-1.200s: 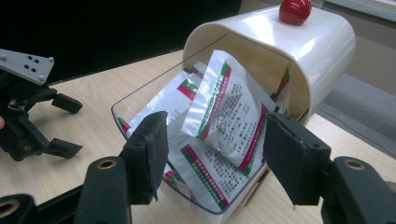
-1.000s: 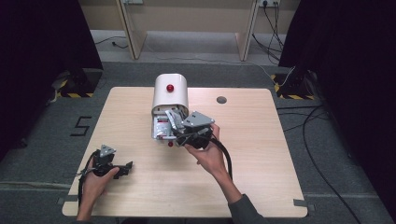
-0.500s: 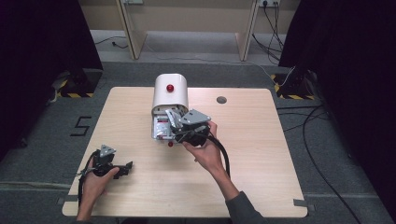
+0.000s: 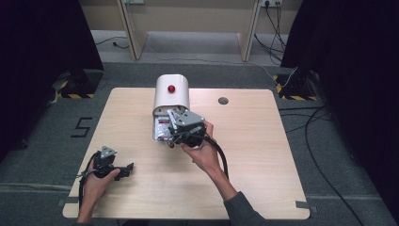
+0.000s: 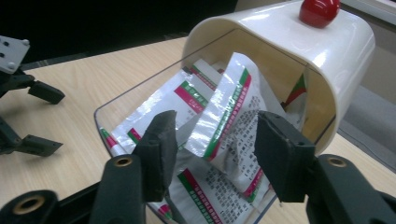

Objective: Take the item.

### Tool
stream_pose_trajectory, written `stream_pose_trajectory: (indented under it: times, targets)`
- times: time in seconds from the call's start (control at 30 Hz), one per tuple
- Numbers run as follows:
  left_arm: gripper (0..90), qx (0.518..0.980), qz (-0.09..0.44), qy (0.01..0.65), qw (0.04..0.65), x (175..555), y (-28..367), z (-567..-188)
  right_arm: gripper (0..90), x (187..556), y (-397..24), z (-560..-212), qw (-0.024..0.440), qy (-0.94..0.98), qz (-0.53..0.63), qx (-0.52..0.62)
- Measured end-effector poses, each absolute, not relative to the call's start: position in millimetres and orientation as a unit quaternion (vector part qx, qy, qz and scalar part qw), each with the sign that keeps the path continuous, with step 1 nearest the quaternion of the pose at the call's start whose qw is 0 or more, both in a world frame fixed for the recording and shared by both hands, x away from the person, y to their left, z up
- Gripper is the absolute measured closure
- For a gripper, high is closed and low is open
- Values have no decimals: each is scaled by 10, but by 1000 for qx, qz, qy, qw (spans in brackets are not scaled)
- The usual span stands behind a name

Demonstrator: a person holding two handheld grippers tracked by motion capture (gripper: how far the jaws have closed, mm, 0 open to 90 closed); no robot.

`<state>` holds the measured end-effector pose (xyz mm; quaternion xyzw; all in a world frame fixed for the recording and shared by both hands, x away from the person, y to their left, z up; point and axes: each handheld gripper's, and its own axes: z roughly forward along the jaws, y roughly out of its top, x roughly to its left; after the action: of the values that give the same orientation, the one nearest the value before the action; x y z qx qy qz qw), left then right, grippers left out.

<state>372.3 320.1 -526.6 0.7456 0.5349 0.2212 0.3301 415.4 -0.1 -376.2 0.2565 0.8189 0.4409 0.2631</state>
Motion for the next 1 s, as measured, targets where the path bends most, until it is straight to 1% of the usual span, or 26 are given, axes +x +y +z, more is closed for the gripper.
stream_pose_trajectory:
  times: [0.23, 0.47, 0.57, 0.67, 1.0]
  targets:
    - [0, 746, 221, 535, 330, 3723, 3202, -5267, 663, 4175, -103, -3756, 277, 812, 439, 266]
    - [0, 746, 222, 534, 331, 3724, 3202, -5268, 737, 4230, -218, -3813, 282, 809, 433, 281]
    - [0, 746, 222, 535, 330, 3723, 3201, -5267, 784, 4232, -248, -3822, 287, 806, 436, 278]
    - [0, 746, 222, 535, 330, 3724, 3201, -5267, 857, 4196, -274, -3797, 290, 803, 446, 267]
    - [0, 746, 222, 535, 330, 3724, 3201, -5267, 890, 4072, -303, -3699, 304, 798, 462, 239]
